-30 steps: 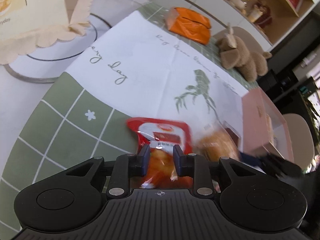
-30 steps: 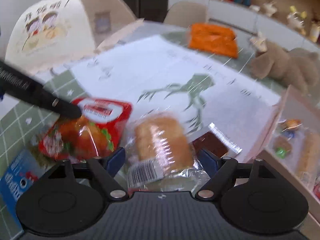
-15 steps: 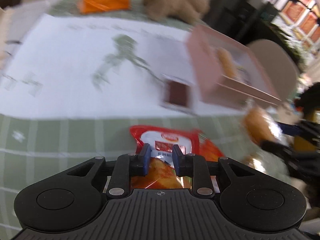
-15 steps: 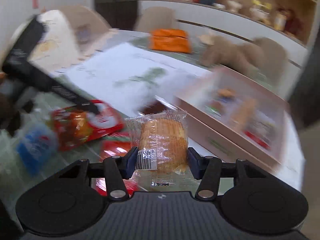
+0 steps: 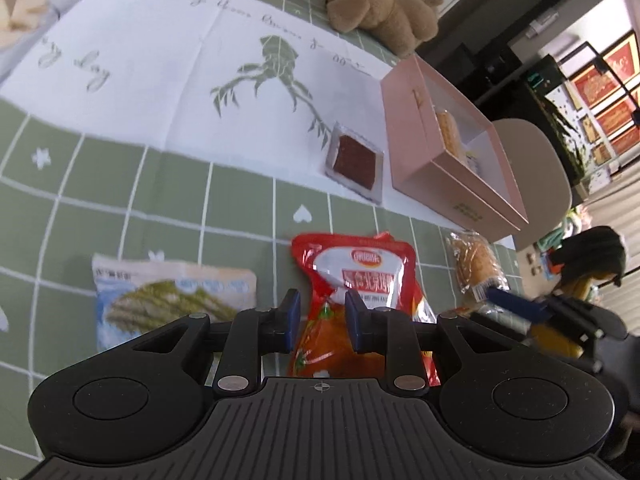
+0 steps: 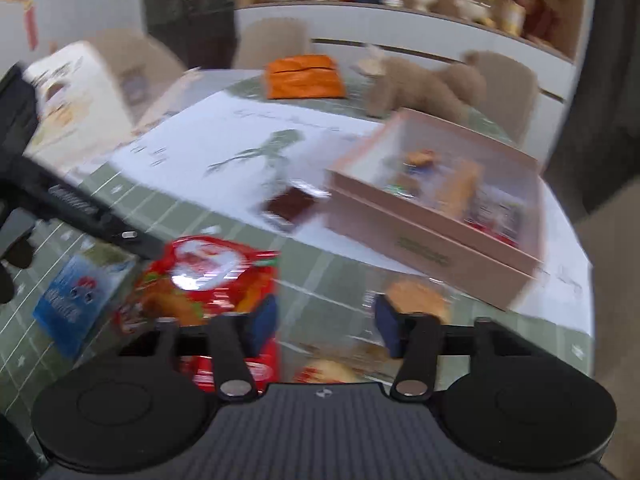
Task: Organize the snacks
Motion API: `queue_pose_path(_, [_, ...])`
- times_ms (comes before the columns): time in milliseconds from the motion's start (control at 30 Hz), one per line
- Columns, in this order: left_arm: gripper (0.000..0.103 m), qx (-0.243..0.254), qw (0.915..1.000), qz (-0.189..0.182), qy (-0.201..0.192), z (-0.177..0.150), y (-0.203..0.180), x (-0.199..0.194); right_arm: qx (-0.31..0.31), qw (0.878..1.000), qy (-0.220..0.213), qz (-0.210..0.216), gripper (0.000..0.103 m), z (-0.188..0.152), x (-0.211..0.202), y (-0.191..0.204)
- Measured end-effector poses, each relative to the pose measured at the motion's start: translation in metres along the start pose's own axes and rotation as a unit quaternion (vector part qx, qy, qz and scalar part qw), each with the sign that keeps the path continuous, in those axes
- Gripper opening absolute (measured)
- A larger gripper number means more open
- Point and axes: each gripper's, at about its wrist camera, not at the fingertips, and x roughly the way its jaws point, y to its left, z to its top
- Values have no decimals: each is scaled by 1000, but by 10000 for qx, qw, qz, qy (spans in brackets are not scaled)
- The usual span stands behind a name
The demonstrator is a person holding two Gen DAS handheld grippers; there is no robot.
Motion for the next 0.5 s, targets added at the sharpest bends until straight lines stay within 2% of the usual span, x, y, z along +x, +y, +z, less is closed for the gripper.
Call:
queue_pose_path(100, [30, -69, 9997, -236, 19, -6, 4, 2, -559, 9982, 82, 187, 31, 1, 14, 36])
queue_pose_path(200, [32, -137, 9988, -443, 137, -10, 7, 10, -811, 9955, 351, 328, 31, -3, 35, 53])
queue_pose_path(333, [38, 76, 9988, -493, 20, -15, -7, 6, -908, 9948, 377, 272, 31, -7, 44, 57])
queue_pose_path(500, [37, 629, 9942, -871, -92, -17, -30, -7, -739, 9960, 402, 292, 31, -11, 37, 43])
